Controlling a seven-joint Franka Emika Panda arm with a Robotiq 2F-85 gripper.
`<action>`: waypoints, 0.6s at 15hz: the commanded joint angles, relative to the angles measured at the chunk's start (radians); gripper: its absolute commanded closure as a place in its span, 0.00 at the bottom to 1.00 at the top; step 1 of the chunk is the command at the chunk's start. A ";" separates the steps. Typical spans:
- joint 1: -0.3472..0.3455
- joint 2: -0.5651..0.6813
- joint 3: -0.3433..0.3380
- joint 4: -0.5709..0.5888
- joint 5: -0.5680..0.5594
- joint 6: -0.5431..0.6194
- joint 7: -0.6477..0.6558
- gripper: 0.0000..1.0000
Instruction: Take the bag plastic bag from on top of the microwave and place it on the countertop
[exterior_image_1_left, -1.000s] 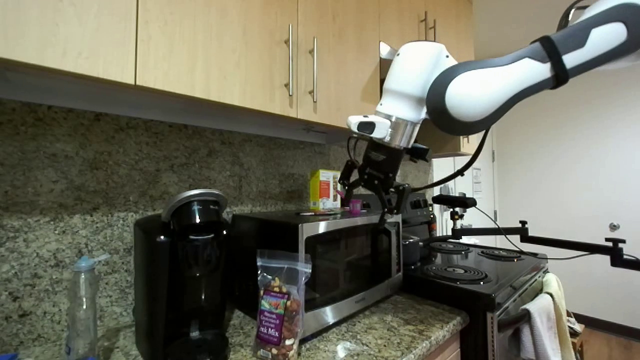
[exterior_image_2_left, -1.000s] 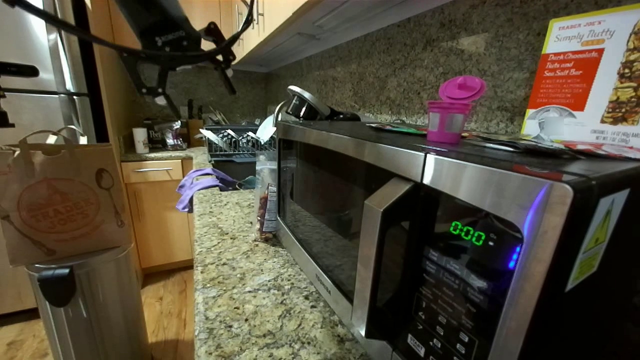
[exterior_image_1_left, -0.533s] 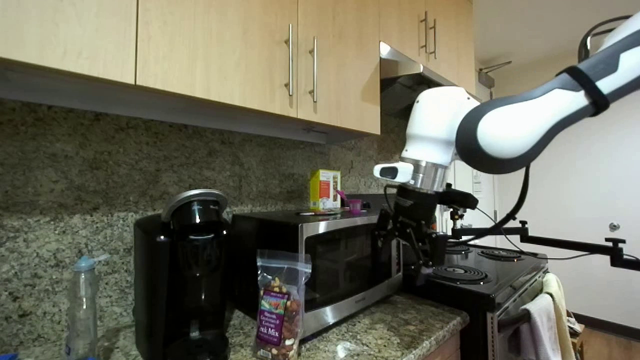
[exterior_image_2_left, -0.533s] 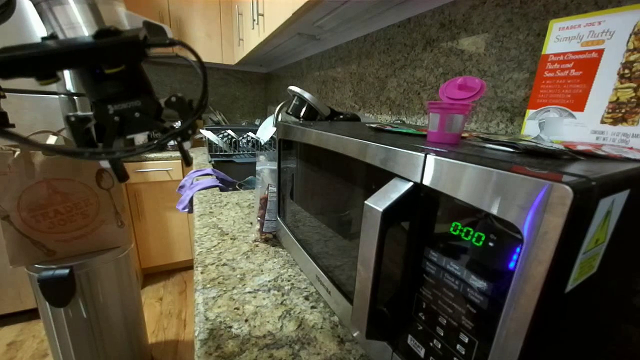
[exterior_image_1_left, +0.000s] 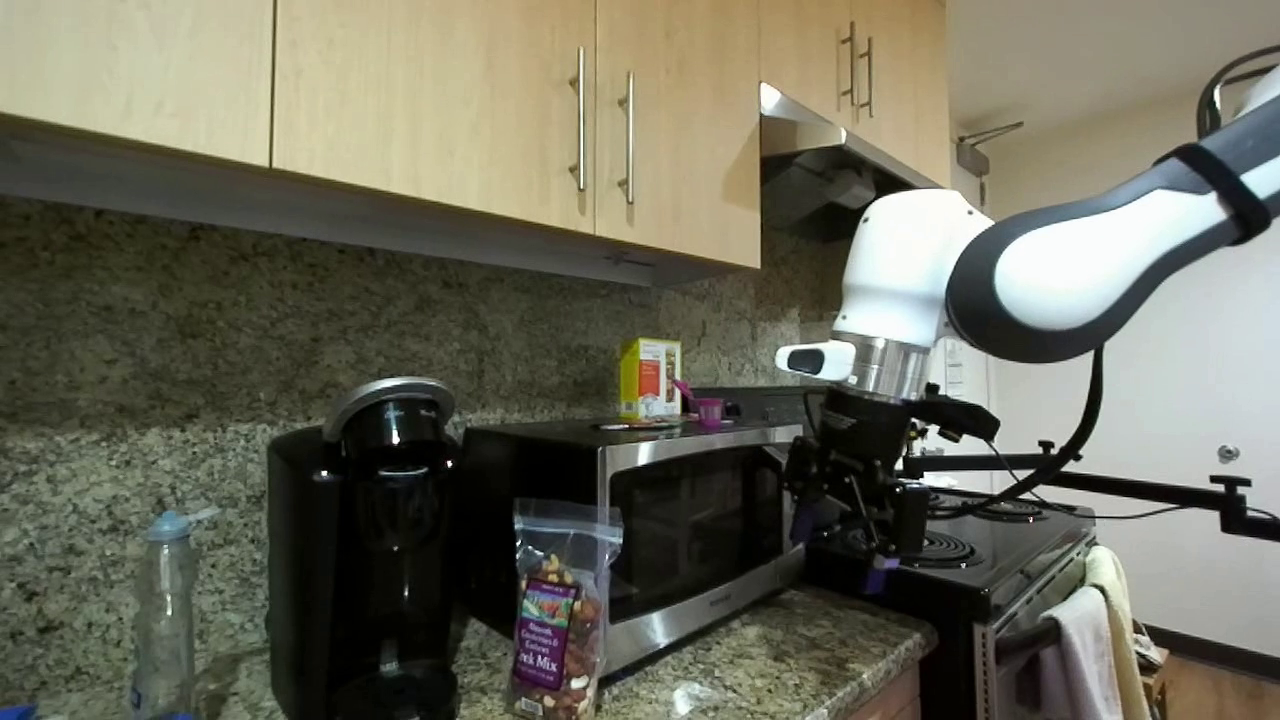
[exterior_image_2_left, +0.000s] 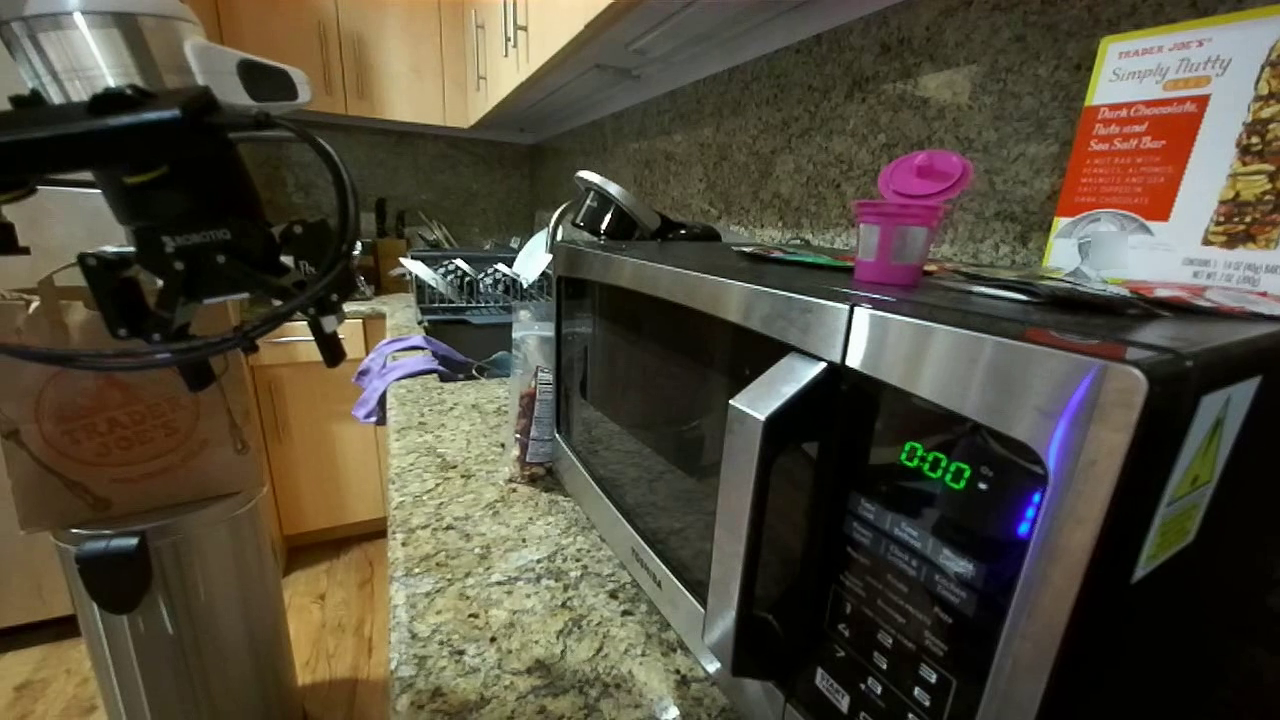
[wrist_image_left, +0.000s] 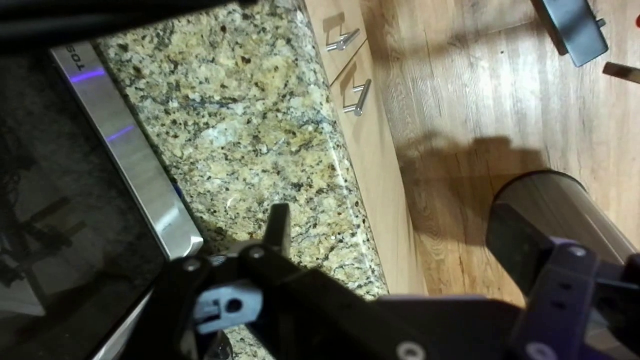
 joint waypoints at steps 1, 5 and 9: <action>-0.013 -0.020 0.011 0.038 0.037 -0.115 0.135 0.00; -0.030 -0.137 -0.001 0.087 0.041 -0.345 0.299 0.00; -0.060 -0.218 -0.014 0.154 0.035 -0.533 0.465 0.00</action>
